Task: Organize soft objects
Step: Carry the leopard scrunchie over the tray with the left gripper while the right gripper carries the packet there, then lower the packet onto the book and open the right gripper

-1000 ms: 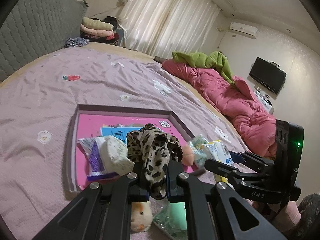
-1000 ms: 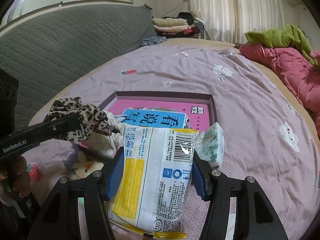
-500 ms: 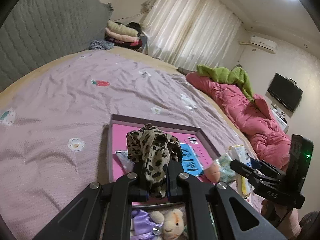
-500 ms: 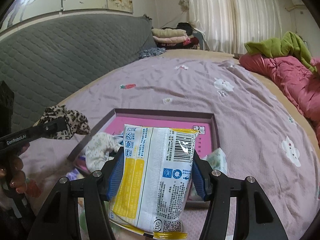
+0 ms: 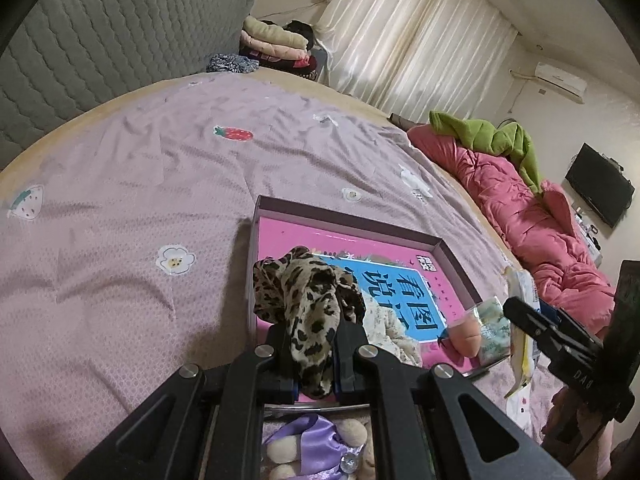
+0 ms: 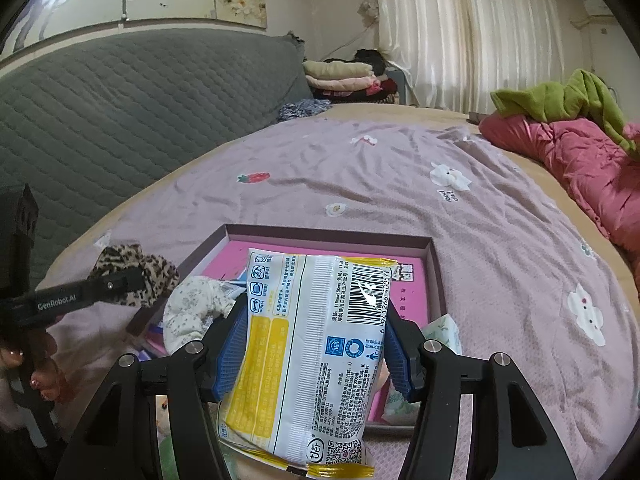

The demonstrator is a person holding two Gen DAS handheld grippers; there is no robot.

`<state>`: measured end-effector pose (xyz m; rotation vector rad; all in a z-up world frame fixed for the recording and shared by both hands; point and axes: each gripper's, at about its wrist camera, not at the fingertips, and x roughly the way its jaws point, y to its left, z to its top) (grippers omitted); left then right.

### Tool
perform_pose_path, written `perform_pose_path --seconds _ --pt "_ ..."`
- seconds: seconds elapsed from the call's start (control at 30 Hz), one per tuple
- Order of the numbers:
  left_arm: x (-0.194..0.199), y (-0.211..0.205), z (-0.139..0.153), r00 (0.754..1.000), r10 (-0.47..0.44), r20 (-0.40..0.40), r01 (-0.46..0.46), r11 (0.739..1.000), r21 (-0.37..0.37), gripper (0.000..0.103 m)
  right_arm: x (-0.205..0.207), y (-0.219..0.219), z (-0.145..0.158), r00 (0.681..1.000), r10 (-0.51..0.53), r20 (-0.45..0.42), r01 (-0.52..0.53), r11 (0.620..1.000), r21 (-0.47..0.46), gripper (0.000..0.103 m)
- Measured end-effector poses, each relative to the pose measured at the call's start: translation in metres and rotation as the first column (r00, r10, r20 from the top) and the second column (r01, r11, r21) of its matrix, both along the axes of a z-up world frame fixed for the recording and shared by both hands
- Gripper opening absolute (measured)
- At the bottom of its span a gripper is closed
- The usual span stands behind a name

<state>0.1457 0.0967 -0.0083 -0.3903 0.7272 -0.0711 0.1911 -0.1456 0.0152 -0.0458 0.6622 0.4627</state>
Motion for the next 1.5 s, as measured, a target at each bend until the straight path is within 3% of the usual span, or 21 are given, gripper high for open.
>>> perform_pose_path --seconds 0.47,0.7,1.5 --pt "0.008 -0.008 -0.016 0.997 -0.012 -0.074 0.013 1.0 0.02 0.011 0.02 0.004 -0.001 1.0 -0.017 0.022 0.017 1.0 0.016 0.062" --pt "0.01 -0.013 -0.021 0.995 -0.027 -0.095 0.03 0.999 0.035 0.011 0.029 0.02 -0.01 0.999 -0.006 0.038 0.008 0.999 -0.053 0.062" --pt "0.018 -0.013 -0.029 0.989 -0.051 -0.14 0.053 0.999 0.011 0.011 0.045 0.051 -0.056 1.0 0.009 -0.029 -0.015 0.976 -0.216 0.063"
